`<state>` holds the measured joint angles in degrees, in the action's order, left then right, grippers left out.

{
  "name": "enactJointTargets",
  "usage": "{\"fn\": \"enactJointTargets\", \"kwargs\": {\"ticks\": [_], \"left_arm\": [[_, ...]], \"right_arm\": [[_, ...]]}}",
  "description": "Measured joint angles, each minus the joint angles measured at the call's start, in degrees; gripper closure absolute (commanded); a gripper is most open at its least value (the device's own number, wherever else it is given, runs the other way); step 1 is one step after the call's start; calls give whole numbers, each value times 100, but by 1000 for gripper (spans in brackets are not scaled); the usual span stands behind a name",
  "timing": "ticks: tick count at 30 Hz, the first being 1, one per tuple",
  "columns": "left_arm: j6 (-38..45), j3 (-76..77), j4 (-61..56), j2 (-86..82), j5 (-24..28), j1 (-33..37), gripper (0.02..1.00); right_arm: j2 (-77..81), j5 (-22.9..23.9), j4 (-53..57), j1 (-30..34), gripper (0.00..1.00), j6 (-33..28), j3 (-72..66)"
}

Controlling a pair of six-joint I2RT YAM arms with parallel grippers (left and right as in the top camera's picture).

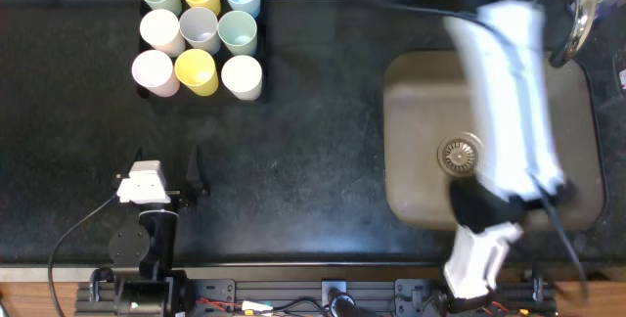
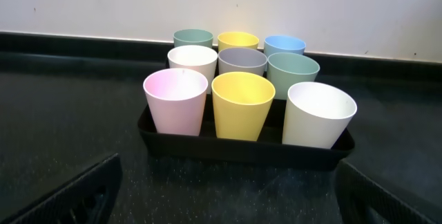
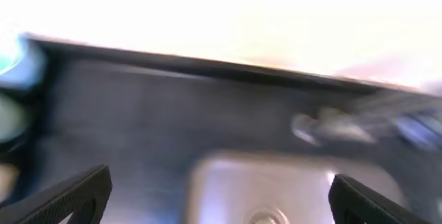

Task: Store Cups

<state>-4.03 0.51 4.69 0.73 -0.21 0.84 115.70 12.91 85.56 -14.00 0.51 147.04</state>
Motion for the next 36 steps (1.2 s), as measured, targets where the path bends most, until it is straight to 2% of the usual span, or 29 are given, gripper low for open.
{"fn": "enactJointTargets", "kwargs": {"ticks": [3,8,9,12,14,17,20,27,33,36], "left_arm": [[0,0,0,2,0,0,18],[0,0,0,0,-2,0,18],[0,0,-4,2,0,2,20],[0,0,-2,0,0,0,18],[0,0,-2,0,2,0,18],[0,2,2,0,-2,0,18],[0,2,0,0,0,0,20],[0,2,0,0,0,0,18],[0,2,0,0,0,0,18],[0,2,2,0,0,0,18]], "right_arm": [[-1261,160,-55,494,5,341,-1263],[-3899,190,-857,597,3,896,-4680],[-4612,199,-1270,660,3,990,-5613],[-5901,225,-2184,734,3,1062,-7246],[-7025,238,-3204,737,3,1010,-8476],[-8349,234,-4247,737,3,807,-9654],[-9523,227,-4092,737,3,673,-10402],[-11173,210,-2509,737,5,570,-11261],[-11486,208,-2699,737,3,562,-11446],[-11486,208,-3672,763,3,564,-11816]]}}
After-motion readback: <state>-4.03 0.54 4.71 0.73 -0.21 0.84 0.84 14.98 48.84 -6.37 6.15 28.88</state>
